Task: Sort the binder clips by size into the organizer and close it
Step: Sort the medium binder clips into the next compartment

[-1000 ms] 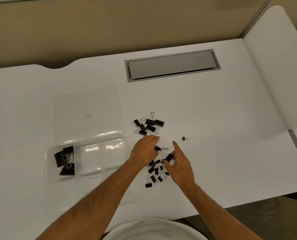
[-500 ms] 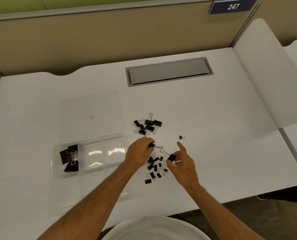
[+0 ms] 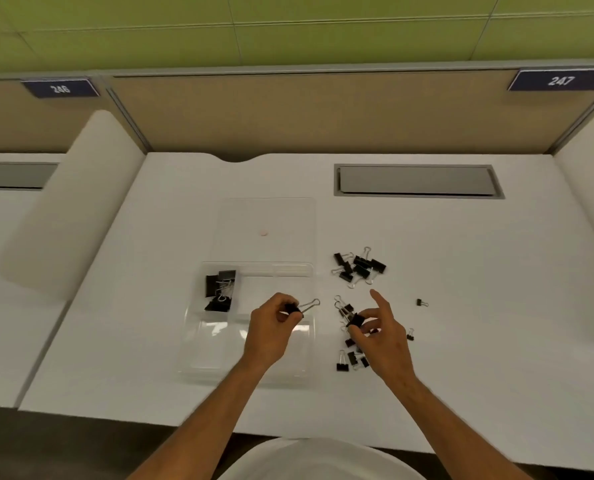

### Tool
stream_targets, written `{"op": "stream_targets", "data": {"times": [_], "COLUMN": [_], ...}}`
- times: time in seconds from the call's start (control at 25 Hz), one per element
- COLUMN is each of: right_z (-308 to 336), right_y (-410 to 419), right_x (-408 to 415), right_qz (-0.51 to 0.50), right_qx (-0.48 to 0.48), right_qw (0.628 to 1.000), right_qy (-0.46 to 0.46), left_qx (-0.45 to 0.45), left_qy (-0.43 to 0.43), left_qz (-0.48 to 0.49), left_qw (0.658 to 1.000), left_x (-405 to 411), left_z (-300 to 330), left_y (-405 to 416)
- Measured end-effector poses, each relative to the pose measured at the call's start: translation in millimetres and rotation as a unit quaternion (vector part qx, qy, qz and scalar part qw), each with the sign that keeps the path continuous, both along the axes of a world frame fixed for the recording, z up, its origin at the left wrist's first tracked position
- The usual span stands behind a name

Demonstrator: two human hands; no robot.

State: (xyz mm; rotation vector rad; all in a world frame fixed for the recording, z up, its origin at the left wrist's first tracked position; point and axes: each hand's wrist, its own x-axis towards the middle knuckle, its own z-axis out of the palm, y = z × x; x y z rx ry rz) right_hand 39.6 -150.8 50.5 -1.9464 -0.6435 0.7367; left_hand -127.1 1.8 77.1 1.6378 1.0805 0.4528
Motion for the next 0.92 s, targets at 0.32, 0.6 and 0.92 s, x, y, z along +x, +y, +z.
{"op": "stream_targets", "data": {"times": [0.32,0.6,0.92], "right_z": [5.9,-7.5,-7.8], "right_y": [42.7,52.7,43.9], "right_x": [-48.1,-81.6,-100.5], "right_qz": [0.026,-0.020,-0.057], "right_qx": [0.000,-0.001,-0.007], "right_qw": [0.999,0.999,0.998], "right_qy": [-0.033,-0.033,-0.036], "left_qx": [-0.041,-0.048,-0.019], "left_qy": [-0.020,0.018,0.115], "left_qz": [0.092,0.082,0.021], "left_qw": [0.995,0.995,0.993], "left_x": [-59.3,-79.5,-51.4], "left_z": [2.6,-19.7,-33.8], "left_y": [44.7,89.3,112.6]}}
